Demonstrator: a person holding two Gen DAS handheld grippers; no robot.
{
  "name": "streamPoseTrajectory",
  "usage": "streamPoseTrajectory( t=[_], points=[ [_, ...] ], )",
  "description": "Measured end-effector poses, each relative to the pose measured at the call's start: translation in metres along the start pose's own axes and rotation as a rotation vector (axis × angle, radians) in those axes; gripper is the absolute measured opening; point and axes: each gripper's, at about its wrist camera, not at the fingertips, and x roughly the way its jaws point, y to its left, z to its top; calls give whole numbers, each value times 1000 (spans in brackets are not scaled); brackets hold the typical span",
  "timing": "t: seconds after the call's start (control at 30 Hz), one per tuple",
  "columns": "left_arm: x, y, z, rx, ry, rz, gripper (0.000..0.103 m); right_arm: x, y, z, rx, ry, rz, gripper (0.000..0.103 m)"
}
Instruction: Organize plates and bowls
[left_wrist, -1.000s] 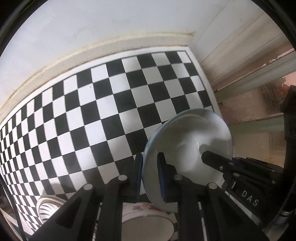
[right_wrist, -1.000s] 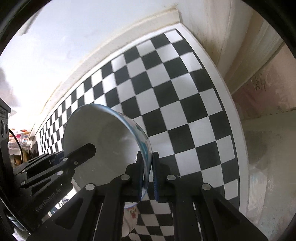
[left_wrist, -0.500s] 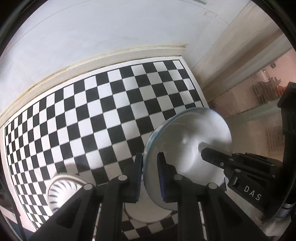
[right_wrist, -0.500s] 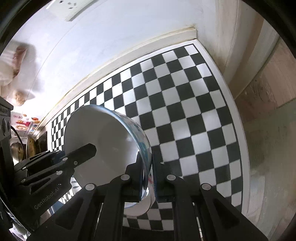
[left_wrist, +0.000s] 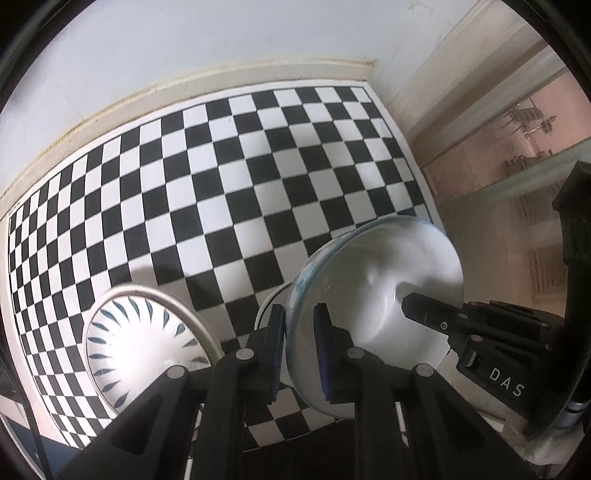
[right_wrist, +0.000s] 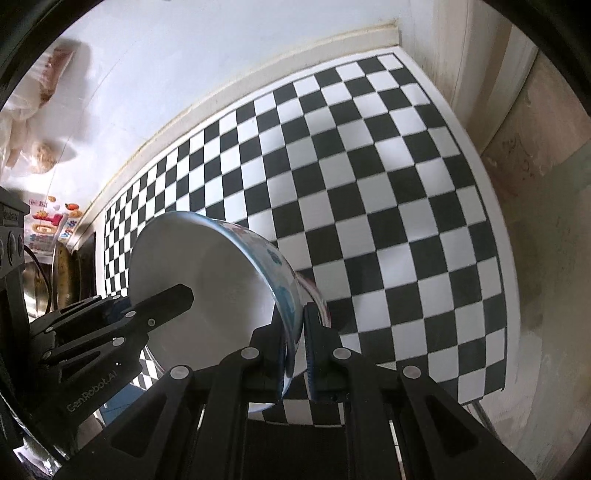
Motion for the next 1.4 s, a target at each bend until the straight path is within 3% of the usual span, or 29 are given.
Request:
streamPoseTrajectory(
  t=[1.03, 1.4],
  points=[
    [61, 28, -16, -51, 138, 58, 14, 77, -2, -14, -13, 147, -33, 10],
    [71, 30, -17, -57, 148, 90, 14, 81, 4, -11, -20, 138, -53, 14]
  ],
)
